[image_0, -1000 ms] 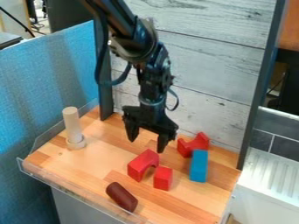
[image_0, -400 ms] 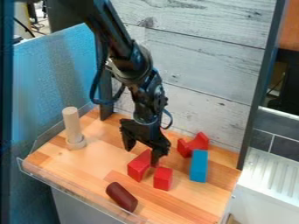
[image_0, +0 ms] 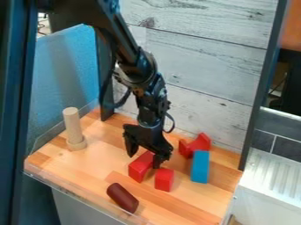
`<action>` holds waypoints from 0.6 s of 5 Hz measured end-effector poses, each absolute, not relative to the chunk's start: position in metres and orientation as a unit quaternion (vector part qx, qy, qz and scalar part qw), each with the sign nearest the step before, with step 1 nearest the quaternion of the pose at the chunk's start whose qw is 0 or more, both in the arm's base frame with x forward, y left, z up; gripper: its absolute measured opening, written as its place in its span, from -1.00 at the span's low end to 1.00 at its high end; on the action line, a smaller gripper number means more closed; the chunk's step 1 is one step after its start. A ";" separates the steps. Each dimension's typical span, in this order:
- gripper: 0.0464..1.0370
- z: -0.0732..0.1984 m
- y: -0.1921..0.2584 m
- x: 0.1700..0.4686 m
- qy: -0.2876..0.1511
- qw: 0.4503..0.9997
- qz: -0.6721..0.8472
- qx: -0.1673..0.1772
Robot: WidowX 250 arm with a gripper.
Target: Put the red arch on top of the blue rectangular block
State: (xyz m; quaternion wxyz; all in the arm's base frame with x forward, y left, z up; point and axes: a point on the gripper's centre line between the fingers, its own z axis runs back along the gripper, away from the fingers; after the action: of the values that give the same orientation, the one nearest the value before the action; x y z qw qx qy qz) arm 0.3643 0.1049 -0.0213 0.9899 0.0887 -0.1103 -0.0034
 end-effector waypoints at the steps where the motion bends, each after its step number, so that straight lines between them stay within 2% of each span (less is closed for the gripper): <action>1: 0.92 -0.026 0.104 0.366 -0.096 0.992 -0.009 0.075; 2: 0.84 -0.033 0.115 0.365 -0.084 0.994 -0.001 0.075; 3: 0.54 -0.038 0.121 0.366 -0.068 0.994 0.006 0.085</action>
State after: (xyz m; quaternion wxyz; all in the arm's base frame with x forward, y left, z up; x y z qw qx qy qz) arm 0.3657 0.1213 -0.0385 0.9940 0.0855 -0.0683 0.0064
